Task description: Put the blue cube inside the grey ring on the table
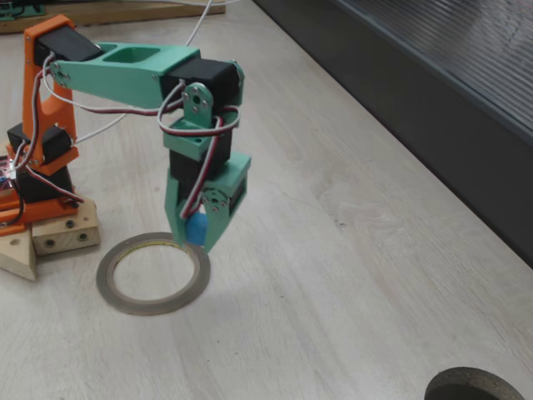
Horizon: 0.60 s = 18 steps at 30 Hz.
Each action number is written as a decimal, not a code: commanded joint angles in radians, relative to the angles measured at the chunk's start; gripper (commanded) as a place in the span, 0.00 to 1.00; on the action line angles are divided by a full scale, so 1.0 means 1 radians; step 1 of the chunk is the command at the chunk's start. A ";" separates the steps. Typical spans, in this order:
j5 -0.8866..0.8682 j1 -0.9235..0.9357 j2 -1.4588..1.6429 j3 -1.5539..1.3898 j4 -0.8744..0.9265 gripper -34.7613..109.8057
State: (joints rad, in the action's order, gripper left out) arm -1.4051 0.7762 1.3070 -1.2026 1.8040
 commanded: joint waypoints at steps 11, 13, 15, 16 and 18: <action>-0.017 -0.005 0.247 -0.279 0.008 0.24; -0.017 -0.005 0.275 -0.322 0.008 0.24; -0.017 -0.005 0.295 -0.364 0.008 0.24; -0.017 -0.005 0.301 -0.383 0.006 0.24; -0.017 -0.005 0.304 -0.419 0.006 0.24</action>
State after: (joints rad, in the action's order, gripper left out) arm -1.4051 0.7777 1.5539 -1.5708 1.8009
